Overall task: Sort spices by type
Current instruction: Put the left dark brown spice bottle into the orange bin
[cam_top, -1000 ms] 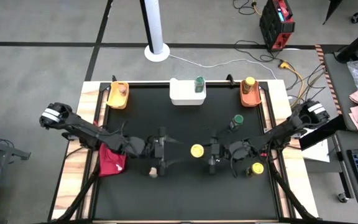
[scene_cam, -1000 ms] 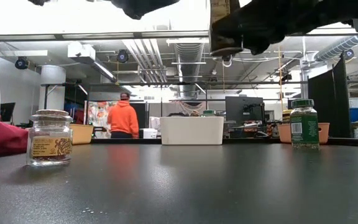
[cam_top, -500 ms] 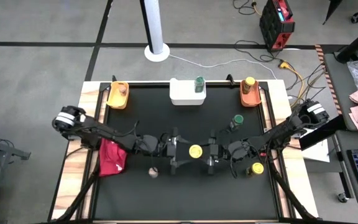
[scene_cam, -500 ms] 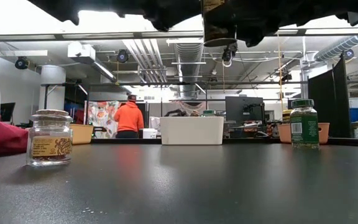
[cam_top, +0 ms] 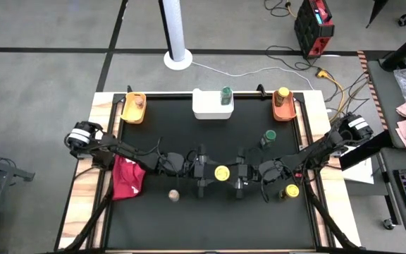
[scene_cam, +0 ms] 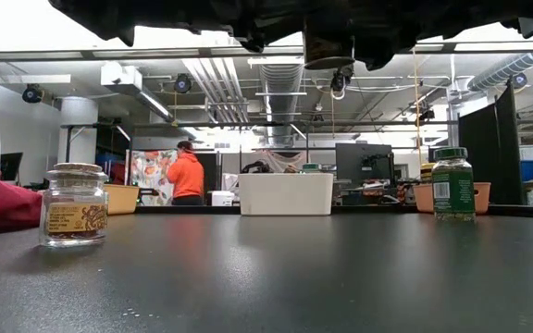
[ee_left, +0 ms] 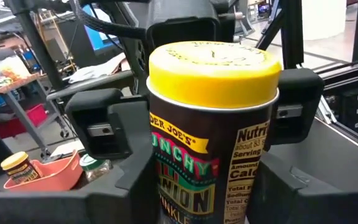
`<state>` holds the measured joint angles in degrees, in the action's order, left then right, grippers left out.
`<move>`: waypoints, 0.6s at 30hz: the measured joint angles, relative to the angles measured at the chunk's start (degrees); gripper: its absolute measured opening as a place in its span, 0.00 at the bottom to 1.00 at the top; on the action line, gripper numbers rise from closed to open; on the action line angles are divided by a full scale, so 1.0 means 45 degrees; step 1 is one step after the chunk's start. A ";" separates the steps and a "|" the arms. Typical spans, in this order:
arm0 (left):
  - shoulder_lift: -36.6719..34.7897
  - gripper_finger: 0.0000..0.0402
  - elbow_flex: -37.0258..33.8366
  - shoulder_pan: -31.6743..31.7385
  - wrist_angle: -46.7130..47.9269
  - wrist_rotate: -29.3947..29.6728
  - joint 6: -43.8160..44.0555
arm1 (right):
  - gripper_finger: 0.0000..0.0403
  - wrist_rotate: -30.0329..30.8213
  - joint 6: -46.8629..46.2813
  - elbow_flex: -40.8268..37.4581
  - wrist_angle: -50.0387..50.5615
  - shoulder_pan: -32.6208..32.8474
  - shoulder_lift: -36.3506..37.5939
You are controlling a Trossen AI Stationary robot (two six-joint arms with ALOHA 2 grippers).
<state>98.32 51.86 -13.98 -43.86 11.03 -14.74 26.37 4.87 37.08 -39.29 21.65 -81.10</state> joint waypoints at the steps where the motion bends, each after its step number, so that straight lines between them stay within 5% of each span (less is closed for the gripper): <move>1: -0.0004 0.43 0.0001 -0.0004 0.0071 -0.0002 0.0045 | 0.60 0.0048 -0.0138 0.0000 0.0064 -0.0004 0.0000; 9: -0.0773 0.43 -0.0005 -0.0182 0.1787 0.2065 -0.0205 | 0.78 0.0522 -0.2345 0.0250 0.3173 0.0000 0.0638; 14: -0.1323 0.43 -0.0005 -0.0268 0.3964 0.3424 0.0042 | 0.78 0.1440 -0.3689 0.1363 0.7239 0.0049 0.1555; 18: -0.1409 0.43 -0.0005 -0.0267 0.5032 0.3841 0.0654 | 0.74 0.1549 -0.2952 0.2510 0.8386 0.0051 0.1889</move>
<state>91.98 51.83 -15.18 -21.21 28.31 -11.80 33.34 -8.42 48.38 -1.55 21.88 -72.60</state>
